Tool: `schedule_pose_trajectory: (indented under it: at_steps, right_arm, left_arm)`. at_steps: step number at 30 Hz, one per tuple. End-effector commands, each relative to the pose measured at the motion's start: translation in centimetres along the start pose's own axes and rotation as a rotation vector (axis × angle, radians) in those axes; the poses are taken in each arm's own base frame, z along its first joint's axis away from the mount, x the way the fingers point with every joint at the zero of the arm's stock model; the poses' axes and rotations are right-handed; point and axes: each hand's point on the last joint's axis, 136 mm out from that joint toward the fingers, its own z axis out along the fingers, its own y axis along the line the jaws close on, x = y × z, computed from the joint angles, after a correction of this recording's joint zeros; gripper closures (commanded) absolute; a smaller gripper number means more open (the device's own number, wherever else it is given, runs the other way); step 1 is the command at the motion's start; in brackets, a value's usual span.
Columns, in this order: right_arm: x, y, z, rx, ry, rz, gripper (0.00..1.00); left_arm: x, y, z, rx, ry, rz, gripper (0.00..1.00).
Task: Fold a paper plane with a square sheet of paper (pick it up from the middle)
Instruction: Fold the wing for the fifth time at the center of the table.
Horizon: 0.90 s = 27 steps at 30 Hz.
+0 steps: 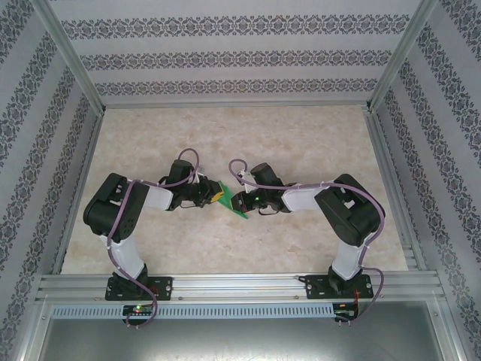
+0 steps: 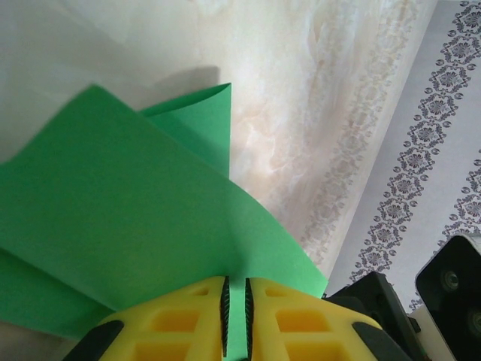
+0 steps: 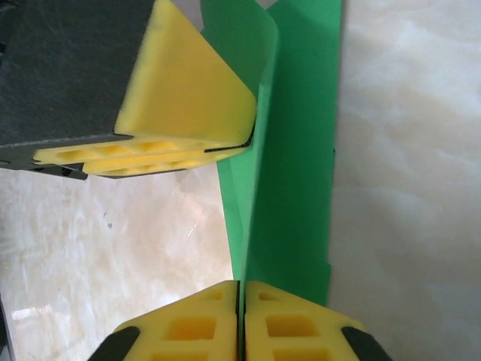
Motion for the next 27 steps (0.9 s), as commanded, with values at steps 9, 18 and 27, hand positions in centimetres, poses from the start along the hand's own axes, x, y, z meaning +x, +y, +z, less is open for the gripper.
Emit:
schedule_pose_trajectory:
  at_steps: [9, 18, 27]
  right_arm:
    - [1.1, -0.4, 1.3, -0.044, 0.061, 0.036, 0.94]
    - [1.5, -1.0, 1.5, -0.037, 0.075, 0.069, 0.94]
    - [2.1, -1.3, 1.9, -0.037, 0.118, 0.102, 0.93]
  left_arm:
    - [1.3, -1.3, -1.1, 0.03, 0.013, 0.062, 0.79]
    - [1.7, -0.6, -1.0, 0.02, 0.023, 0.048, 0.79]
    - [1.6, 1.4, -1.0, -0.049, 0.005, 0.012, 0.81]
